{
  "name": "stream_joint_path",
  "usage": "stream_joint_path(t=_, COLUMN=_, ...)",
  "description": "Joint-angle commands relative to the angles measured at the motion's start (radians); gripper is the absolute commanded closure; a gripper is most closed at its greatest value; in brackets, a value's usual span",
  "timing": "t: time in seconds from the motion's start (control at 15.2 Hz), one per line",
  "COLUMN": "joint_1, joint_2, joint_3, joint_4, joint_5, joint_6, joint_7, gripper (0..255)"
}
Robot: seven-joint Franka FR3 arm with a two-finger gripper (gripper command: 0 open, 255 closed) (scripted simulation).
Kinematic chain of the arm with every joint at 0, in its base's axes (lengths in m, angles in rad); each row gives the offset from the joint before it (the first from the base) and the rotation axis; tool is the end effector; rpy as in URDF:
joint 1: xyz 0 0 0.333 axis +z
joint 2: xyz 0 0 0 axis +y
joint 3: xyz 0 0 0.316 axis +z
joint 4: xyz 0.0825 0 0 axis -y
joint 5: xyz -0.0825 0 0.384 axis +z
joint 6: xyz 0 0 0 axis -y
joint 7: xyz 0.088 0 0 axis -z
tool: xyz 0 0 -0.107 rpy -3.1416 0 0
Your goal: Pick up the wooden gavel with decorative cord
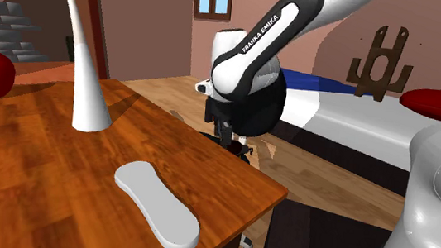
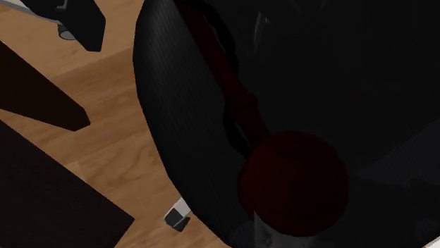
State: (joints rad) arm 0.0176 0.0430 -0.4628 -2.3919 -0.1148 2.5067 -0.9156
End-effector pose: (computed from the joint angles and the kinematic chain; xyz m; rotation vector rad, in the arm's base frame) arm 0.4548 -0.2164 0.3085 2.9053 0.8376 0.0023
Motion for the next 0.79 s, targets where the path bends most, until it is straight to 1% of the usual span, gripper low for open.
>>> stream_joint_path(t=0.0, joint_1=-0.011, joint_2=0.101, joint_3=0.003, joint_4=0.042, joint_5=0.066, joint_6=0.046, joint_7=-0.094, gripper=0)
stream_joint_path(t=0.2, joint_1=-0.055, joint_2=0.233, joint_3=0.036, joint_4=0.115, joint_5=0.148, joint_6=0.089, joint_7=-0.217, gripper=0)
stream_joint_path(t=0.4, joint_1=-0.111, joint_2=0.358, joint_3=0.083, joint_4=0.199, joint_5=0.205, joint_6=0.118, joint_7=-0.318, gripper=0)
stream_joint_path(t=0.73, joint_1=-0.133, joint_2=0.418, joint_3=0.110, joint_4=0.205, joint_5=0.232, joint_6=0.170, joint_7=-0.333, gripper=0)
